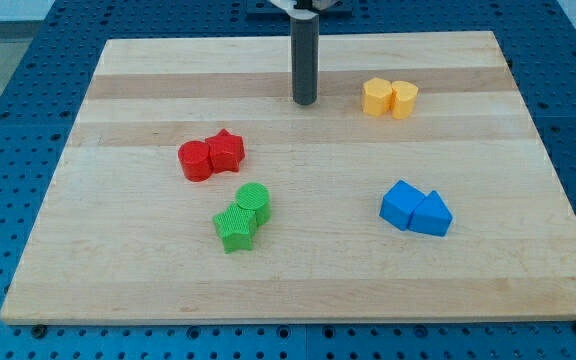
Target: Push the green circle left a bit
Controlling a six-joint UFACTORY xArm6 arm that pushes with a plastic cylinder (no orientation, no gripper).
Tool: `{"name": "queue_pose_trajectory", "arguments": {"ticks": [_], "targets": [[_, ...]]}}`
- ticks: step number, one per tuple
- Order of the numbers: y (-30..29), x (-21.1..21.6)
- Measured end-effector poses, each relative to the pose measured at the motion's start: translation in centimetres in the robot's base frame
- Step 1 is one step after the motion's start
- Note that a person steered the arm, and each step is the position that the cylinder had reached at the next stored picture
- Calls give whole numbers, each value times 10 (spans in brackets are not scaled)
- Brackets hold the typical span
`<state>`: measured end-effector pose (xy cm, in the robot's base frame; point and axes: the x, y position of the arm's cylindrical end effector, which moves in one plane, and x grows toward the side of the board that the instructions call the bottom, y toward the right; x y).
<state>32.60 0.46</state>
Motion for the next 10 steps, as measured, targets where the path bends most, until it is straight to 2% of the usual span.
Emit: {"name": "queue_pose_trajectory", "arguments": {"ticks": [1, 2, 3, 4, 5, 6, 7, 8, 10], "targets": [[0, 0], [0, 25], [0, 32], [0, 73], [0, 96], [0, 96], [8, 167], [8, 168], [8, 218]]}}
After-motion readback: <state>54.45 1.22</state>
